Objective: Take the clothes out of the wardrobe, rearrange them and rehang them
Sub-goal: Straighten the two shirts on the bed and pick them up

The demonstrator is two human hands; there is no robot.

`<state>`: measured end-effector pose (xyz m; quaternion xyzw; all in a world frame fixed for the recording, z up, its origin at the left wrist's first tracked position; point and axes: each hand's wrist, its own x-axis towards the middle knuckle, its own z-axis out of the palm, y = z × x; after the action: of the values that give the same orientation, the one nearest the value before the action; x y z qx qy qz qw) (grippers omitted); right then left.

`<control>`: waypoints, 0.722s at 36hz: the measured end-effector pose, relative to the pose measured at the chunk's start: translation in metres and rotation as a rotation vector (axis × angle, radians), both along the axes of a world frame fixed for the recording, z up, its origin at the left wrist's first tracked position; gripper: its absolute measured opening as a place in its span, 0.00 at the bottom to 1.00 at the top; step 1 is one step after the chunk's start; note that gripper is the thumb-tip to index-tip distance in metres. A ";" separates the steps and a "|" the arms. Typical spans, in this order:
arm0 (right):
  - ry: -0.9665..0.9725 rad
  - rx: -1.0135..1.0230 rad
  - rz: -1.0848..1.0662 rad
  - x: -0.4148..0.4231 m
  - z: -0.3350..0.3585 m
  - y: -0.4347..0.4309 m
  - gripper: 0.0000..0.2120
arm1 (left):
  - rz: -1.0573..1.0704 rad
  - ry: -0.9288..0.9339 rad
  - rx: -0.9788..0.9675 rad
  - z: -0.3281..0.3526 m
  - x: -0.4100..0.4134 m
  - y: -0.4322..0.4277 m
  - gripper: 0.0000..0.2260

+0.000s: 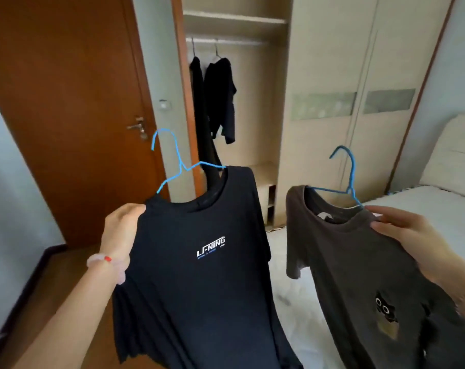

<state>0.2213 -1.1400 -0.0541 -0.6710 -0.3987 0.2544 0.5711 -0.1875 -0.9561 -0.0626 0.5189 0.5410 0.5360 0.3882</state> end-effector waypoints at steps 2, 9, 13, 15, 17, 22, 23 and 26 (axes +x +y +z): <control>0.019 0.025 0.043 -0.023 -0.002 0.043 0.14 | 0.054 0.019 -0.009 0.000 -0.034 0.017 0.05; 0.064 0.114 0.158 -0.118 0.009 0.183 0.14 | 0.151 0.173 0.027 0.013 -0.137 0.084 0.04; 0.075 0.153 0.194 -0.156 0.015 0.250 0.16 | 0.152 0.261 0.015 0.016 -0.180 0.129 0.06; 0.087 0.177 0.188 -0.169 0.016 0.277 0.16 | 0.142 0.291 0.000 0.013 -0.193 0.150 0.07; 0.097 0.182 0.177 -0.177 0.016 0.302 0.16 | 0.128 0.318 -0.029 0.007 -0.201 0.169 0.08; 0.094 0.159 0.173 -0.188 0.006 0.363 0.17 | 0.078 0.332 -0.119 -0.017 -0.215 0.214 0.07; 0.093 0.146 0.179 -0.189 0.002 0.376 0.17 | 0.073 0.325 -0.127 -0.022 -0.217 0.223 0.06; 0.086 0.102 0.172 -0.189 -0.012 0.416 0.17 | 0.082 0.314 -0.148 -0.037 -0.217 0.255 0.05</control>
<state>0.0321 -0.7245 -0.0660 -0.5929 -0.4425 0.3102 0.5971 -0.4049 -0.7010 -0.0995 0.5439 0.6537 0.4223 0.3138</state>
